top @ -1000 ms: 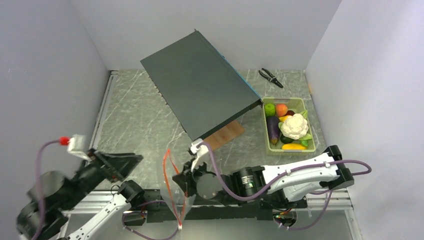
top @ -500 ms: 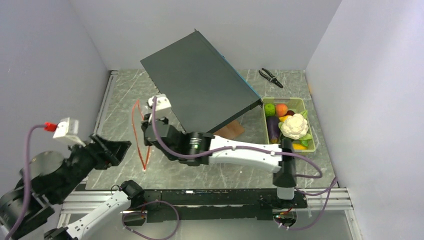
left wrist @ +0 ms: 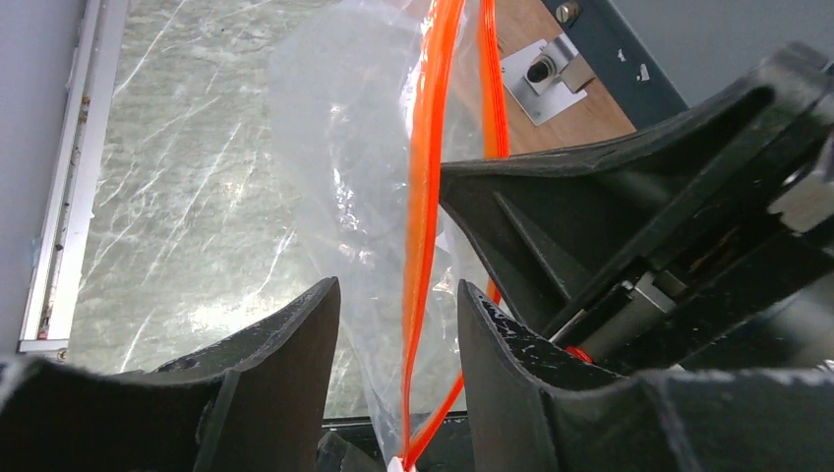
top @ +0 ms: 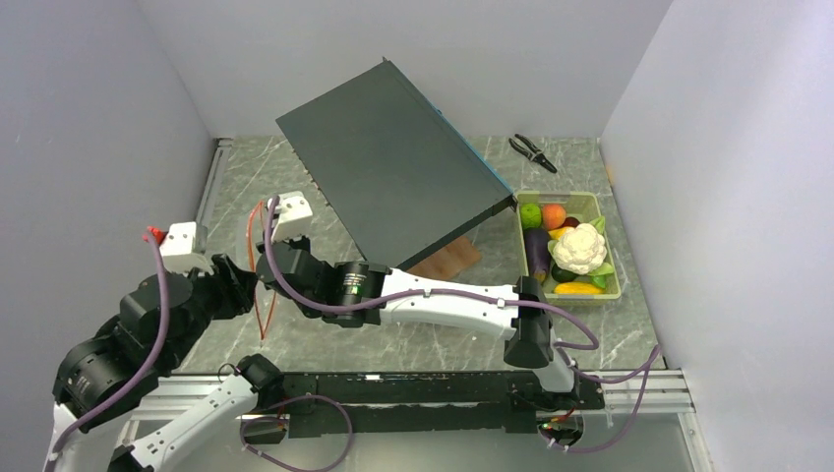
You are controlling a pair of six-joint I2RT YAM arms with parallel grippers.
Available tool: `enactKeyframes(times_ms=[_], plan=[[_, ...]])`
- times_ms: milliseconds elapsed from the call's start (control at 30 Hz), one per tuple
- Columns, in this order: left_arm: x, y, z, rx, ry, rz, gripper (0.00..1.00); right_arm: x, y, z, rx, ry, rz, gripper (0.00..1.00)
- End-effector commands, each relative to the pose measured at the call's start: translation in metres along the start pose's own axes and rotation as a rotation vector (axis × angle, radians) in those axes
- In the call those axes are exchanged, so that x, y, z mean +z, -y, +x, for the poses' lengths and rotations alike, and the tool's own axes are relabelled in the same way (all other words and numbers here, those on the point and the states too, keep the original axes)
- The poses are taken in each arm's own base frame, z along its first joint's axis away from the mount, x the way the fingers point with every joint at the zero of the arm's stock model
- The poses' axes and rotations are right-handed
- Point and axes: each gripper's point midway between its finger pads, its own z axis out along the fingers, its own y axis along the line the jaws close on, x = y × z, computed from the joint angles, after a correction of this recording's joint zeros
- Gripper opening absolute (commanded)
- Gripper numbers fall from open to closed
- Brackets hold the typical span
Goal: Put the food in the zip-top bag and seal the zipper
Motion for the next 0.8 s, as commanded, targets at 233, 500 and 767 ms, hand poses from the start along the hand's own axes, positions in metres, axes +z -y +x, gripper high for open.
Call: enactKeyframes(times_ms=[233,500,767], plan=[[0.034,-0.001,0.001,0.058,0.093,-0.042,0.53,-0.006,-0.010,-0.024,0.087,0.024,-0.044,0.00],[0.055,-0.026,0.002,0.160,0.130,-0.225,0.17,0.008,0.011,-0.011,0.059,-0.019,-0.034,0.00],[0.039,-0.046,-0.002,0.203,0.112,-0.304,0.00,0.015,0.042,0.011,0.088,-0.198,-0.279,0.00]])
